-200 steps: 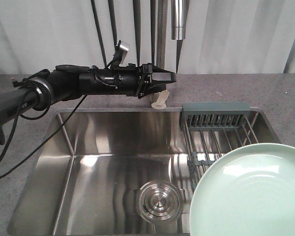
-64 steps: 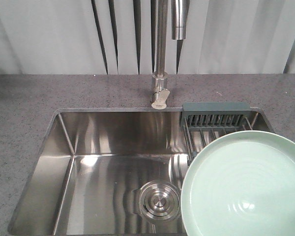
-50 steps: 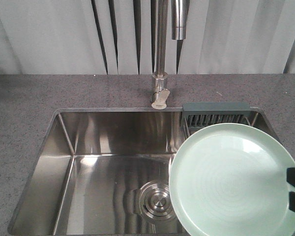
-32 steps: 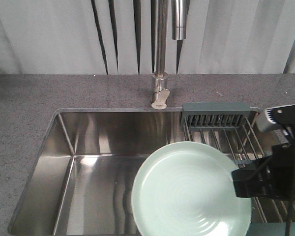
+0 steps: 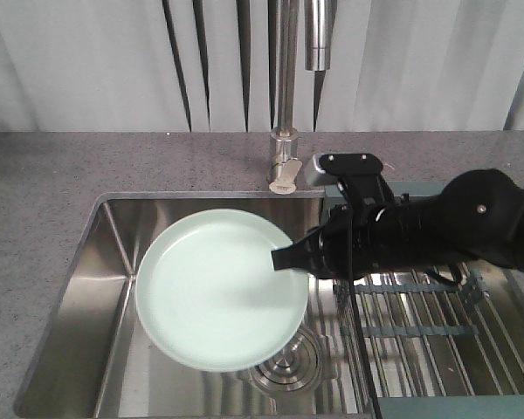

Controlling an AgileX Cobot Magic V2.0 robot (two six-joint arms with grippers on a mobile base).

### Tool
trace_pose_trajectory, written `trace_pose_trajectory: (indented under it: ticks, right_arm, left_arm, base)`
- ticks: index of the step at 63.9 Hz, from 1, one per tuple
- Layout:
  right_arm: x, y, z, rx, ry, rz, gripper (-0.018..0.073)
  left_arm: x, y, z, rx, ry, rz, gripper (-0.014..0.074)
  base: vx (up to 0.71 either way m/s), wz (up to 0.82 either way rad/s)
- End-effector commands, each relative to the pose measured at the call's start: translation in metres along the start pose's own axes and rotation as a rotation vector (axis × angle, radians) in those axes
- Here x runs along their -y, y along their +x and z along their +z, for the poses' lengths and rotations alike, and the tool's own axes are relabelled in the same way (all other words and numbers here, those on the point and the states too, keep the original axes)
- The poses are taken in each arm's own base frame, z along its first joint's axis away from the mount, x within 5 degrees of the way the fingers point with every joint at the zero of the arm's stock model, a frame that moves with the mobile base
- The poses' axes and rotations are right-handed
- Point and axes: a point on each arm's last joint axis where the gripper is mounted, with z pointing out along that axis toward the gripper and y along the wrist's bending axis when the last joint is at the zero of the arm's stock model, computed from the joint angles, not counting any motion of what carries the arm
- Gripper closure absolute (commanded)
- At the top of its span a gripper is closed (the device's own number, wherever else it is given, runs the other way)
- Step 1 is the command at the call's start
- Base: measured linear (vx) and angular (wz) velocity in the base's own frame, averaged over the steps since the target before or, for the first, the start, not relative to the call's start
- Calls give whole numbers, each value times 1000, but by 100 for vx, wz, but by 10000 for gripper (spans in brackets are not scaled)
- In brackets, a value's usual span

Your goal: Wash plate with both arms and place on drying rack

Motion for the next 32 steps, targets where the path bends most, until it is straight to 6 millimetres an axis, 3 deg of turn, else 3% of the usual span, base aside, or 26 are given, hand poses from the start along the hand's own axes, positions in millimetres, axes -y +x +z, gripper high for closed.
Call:
trace_pose_trajectory:
  ticks: [1,8,17,24,32]
  right_arm:
    - [15,-36,-18,147,64,16,561]
    - [51,-37,-38,118,150,68,561]
    - [74,-10,-66,-22,217,83,561]
    - [58,21,-82,-38,189,92,561]
    - [20,44,-75,-10,79,78,561]
  left_arm:
    - [-2,-11,-1,68,-19,-25,603]
    - [-3,-10,-1,57,-29,-8,603]
    - [-2,-8,-1,27,-25,6,603]
    - [-1,-6,-1,12,-14,6,603]
    - [-1,-6,-1,4,-8,6,603]
  base:
    - [0,0]
    - [0,0]
    - [0,0]
    - [0,0]
    - [0,0]
